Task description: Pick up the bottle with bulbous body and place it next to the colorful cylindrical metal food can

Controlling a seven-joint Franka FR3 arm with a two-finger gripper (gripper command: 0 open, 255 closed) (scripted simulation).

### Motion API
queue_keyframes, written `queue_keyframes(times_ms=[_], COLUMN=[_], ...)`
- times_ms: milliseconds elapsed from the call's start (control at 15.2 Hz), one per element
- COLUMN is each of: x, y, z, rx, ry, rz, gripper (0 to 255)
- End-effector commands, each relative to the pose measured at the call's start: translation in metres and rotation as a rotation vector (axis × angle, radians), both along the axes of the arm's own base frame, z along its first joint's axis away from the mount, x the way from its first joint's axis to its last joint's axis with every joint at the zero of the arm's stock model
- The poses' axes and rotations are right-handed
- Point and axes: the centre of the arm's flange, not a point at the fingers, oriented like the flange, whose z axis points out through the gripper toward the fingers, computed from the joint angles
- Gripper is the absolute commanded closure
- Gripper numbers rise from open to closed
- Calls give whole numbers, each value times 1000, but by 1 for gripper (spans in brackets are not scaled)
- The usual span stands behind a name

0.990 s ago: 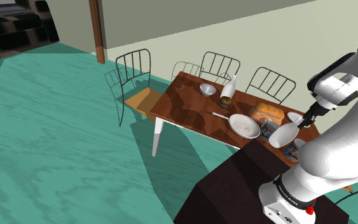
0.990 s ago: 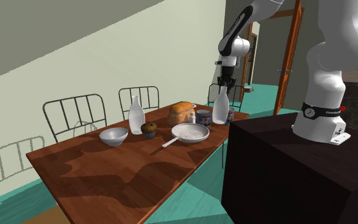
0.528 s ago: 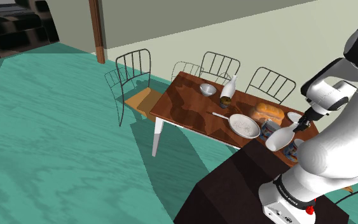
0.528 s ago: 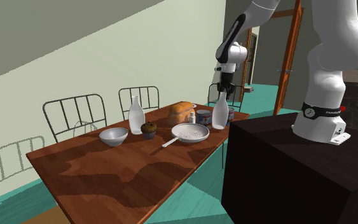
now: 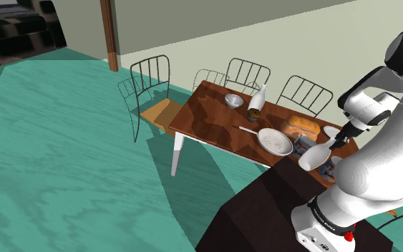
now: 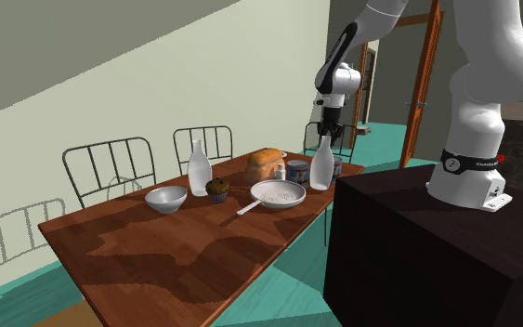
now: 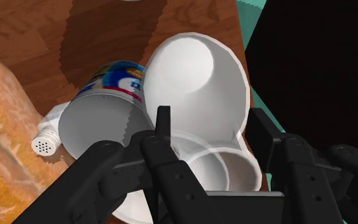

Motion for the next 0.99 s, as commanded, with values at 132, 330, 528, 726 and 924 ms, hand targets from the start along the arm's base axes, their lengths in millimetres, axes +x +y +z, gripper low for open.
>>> queue_keyframes(times_ms=[132,330,528,726,924], x=[0,0,-3,-3,-3], y=[0,0,-1,-1,-1], z=[0,0,40,50,50], rx=[0,0,0,0,0], ry=[0,0,0,0,0], rz=[0,0,0,0,0], gripper=[0,0,0,0,0])
